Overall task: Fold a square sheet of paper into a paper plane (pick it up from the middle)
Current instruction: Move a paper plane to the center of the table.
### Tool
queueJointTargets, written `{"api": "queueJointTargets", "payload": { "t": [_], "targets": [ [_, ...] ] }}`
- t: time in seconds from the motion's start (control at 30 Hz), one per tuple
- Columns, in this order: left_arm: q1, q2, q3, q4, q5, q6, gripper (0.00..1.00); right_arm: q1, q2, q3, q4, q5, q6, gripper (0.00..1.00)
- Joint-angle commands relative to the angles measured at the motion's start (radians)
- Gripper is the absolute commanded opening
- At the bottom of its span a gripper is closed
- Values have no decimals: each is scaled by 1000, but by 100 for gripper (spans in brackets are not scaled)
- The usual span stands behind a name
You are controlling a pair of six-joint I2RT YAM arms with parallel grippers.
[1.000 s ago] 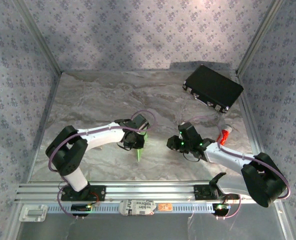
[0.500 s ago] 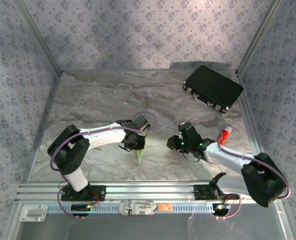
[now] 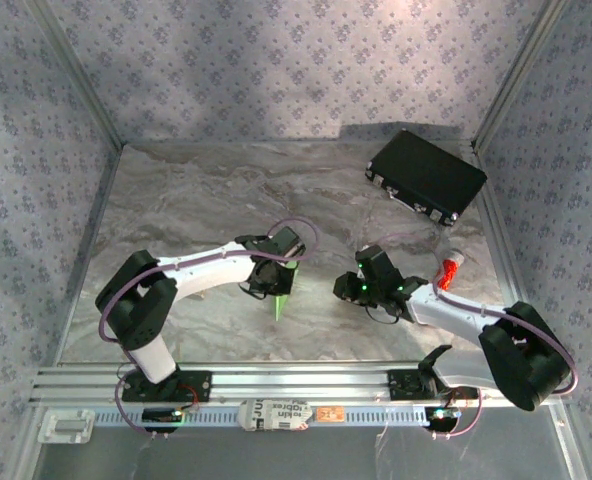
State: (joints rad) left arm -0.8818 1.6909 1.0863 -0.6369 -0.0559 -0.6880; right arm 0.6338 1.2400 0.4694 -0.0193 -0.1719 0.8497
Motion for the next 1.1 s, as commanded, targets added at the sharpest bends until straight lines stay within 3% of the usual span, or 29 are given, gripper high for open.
{"api": "queueJointTargets", "payload": {
  "t": [0.0, 1.07],
  "targets": [
    [-14, 14, 41, -96, -63, 20, 2, 6, 9, 4, 10, 2, 8, 24],
    [-31, 82, 58, -78, -4, 1, 13, 7, 13, 15, -1, 0, 2, 24]
  ]
}}
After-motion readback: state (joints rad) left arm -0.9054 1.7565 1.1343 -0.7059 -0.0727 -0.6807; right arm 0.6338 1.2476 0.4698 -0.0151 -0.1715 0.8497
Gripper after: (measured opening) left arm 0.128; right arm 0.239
